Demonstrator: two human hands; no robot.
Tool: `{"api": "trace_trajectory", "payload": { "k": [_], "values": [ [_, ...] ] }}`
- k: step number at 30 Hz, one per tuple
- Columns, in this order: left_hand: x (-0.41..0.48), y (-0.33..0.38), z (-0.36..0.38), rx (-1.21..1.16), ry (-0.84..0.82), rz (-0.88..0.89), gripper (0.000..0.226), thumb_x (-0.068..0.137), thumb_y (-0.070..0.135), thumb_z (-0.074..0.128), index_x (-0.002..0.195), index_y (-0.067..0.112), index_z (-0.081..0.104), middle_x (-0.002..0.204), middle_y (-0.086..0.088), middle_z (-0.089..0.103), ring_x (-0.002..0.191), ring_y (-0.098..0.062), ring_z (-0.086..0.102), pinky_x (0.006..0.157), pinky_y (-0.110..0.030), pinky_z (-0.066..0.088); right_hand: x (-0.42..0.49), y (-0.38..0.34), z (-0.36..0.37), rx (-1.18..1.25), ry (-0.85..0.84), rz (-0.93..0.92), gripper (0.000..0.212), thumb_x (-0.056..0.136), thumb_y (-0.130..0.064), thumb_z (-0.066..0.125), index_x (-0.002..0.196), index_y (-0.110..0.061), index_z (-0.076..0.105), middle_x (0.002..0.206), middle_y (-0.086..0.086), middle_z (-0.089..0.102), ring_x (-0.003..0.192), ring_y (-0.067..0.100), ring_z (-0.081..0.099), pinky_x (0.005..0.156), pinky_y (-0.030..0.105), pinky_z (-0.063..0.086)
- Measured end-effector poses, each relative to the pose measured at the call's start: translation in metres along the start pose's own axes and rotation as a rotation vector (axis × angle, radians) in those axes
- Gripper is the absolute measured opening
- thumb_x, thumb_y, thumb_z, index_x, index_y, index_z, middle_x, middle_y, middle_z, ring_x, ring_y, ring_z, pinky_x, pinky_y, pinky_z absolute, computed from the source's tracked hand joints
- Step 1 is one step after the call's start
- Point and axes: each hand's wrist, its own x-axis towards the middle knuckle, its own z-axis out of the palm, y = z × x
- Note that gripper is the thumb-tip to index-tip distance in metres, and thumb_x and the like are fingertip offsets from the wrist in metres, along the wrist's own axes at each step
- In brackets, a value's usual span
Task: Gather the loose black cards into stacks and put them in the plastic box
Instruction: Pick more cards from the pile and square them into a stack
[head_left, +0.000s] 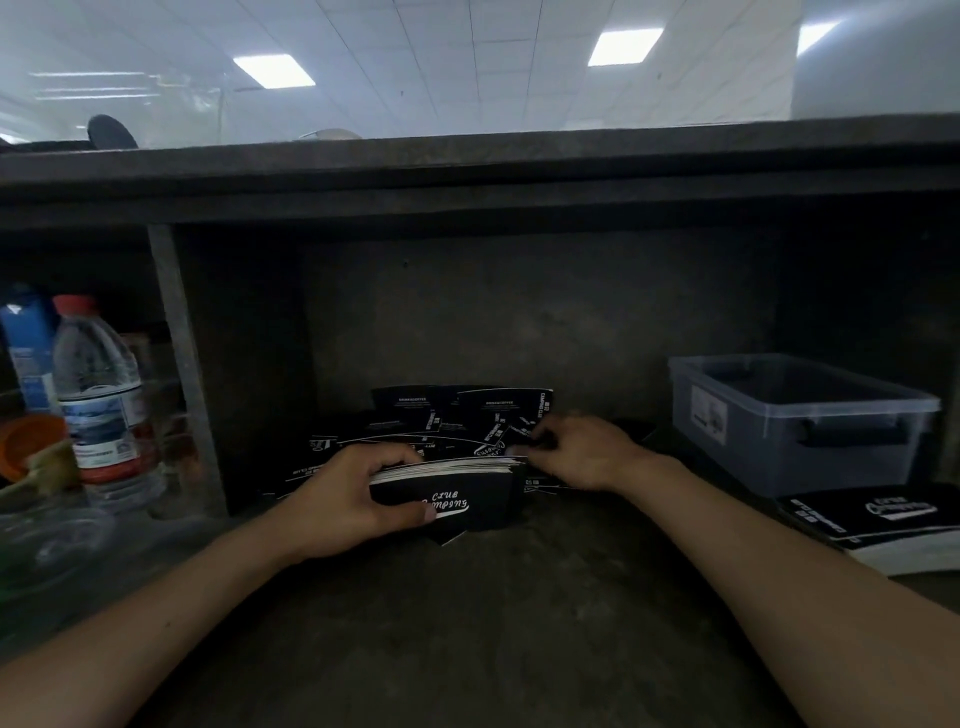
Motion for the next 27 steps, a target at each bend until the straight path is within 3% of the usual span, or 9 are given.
{"api": "trace_trajectory", "payload": {
  "k": [3, 8, 10, 12, 15, 20, 23, 25, 27],
  "values": [
    [0.000, -0.001, 0.000, 0.009, 0.005, 0.002, 0.026, 0.077, 0.044, 0.081, 0.099, 0.035, 0.070, 0.101, 0.010, 0.075, 0.092, -0.006, 0.072, 0.078, -0.018, 0.055, -0.001, -0.002, -0.004, -0.060, -0.013, -0.030, 0.067, 0.076, -0.067, 0.063, 0.130, -0.028, 0.061, 0.134, 0.002, 0.060, 0.121, 0.022, 0.057, 0.099, 0.031, 0.046],
    [0.001, -0.004, 0.001, 0.023, 0.031, -0.011, 0.030, 0.071, 0.051, 0.080, 0.094, 0.037, 0.069, 0.095, 0.011, 0.075, 0.086, -0.005, 0.071, 0.073, -0.016, 0.054, -0.007, 0.001, -0.021, 0.065, 0.005, -0.059, 0.038, 0.079, -0.045, 0.075, 0.114, -0.031, 0.072, 0.109, -0.006, 0.072, 0.103, 0.014, 0.065, 0.087, 0.025, 0.049],
    [0.001, -0.003, 0.001, 0.033, 0.040, -0.011, 0.029, 0.071, 0.050, 0.081, 0.093, 0.036, 0.069, 0.094, 0.010, 0.075, 0.085, -0.006, 0.072, 0.072, -0.018, 0.055, -0.012, -0.001, -0.027, 0.027, 0.191, -0.060, 0.025, 0.085, -0.032, 0.070, 0.109, -0.033, 0.074, 0.107, -0.005, 0.073, 0.102, 0.017, 0.067, 0.085, 0.027, 0.050],
    [0.001, -0.003, 0.000, 0.041, 0.042, -0.012, 0.027, 0.072, 0.045, 0.082, 0.094, 0.037, 0.069, 0.094, 0.010, 0.075, 0.085, -0.006, 0.072, 0.075, -0.021, 0.056, -0.016, -0.004, -0.035, -0.006, 0.538, -0.041, 0.023, 0.090, -0.024, 0.062, 0.108, -0.031, 0.074, 0.106, 0.000, 0.073, 0.101, 0.023, 0.066, 0.084, 0.033, 0.052],
    [0.001, -0.002, 0.000, 0.057, 0.048, -0.018, 0.030, 0.073, 0.038, 0.086, 0.097, 0.036, 0.067, 0.097, 0.013, 0.074, 0.088, -0.004, 0.071, 0.081, -0.026, 0.057, -0.019, -0.010, -0.044, 0.240, 0.849, -0.095, 0.019, 0.091, -0.015, 0.060, 0.104, -0.023, 0.073, 0.100, -0.001, 0.073, 0.093, 0.020, 0.066, 0.081, 0.035, 0.055],
    [0.001, -0.002, -0.001, 0.098, 0.083, -0.075, 0.083, 0.065, 0.038, 0.091, 0.133, 0.043, 0.045, 0.119, 0.021, 0.061, 0.112, 0.008, 0.057, 0.099, -0.018, 0.045, -0.017, -0.025, -0.045, 1.005, 0.652, 0.061, 0.013, 0.088, -0.007, 0.066, 0.089, -0.019, 0.071, 0.088, 0.001, 0.072, 0.085, 0.019, 0.069, 0.080, 0.033, 0.058],
    [0.000, -0.002, -0.002, 0.096, 0.067, -0.120, 0.103, 0.062, 0.043, 0.092, 0.145, 0.045, 0.031, 0.126, 0.022, 0.056, 0.115, 0.004, 0.056, 0.099, -0.019, 0.046, -0.017, -0.026, -0.038, 1.163, 0.219, 0.245, 0.013, 0.088, -0.010, 0.066, 0.092, -0.020, 0.073, 0.085, 0.002, 0.068, 0.078, 0.017, 0.065, 0.067, 0.031, 0.058],
    [0.000, -0.001, -0.002, 0.111, 0.072, -0.106, 0.095, 0.063, 0.043, 0.091, 0.142, 0.044, 0.038, 0.126, 0.021, 0.056, 0.113, 0.000, 0.058, 0.099, -0.023, 0.049, -0.018, -0.024, -0.028, 1.125, -0.081, 0.256, 0.017, 0.089, -0.007, 0.062, 0.096, -0.019, 0.073, 0.090, 0.002, 0.073, 0.077, 0.016, 0.070, 0.070, 0.031, 0.059],
    [0.001, 0.000, -0.001, 0.124, 0.074, -0.049, 0.066, 0.066, 0.037, 0.091, 0.124, 0.040, 0.059, 0.120, 0.018, 0.060, 0.109, 0.000, 0.061, 0.097, -0.028, 0.052, -0.016, -0.022, -0.020, 0.985, -0.167, 0.174, 0.026, 0.088, 0.001, 0.056, 0.091, -0.017, 0.074, 0.091, -0.001, 0.077, 0.082, 0.013, 0.074, 0.080, 0.031, 0.057]
  ]
}}
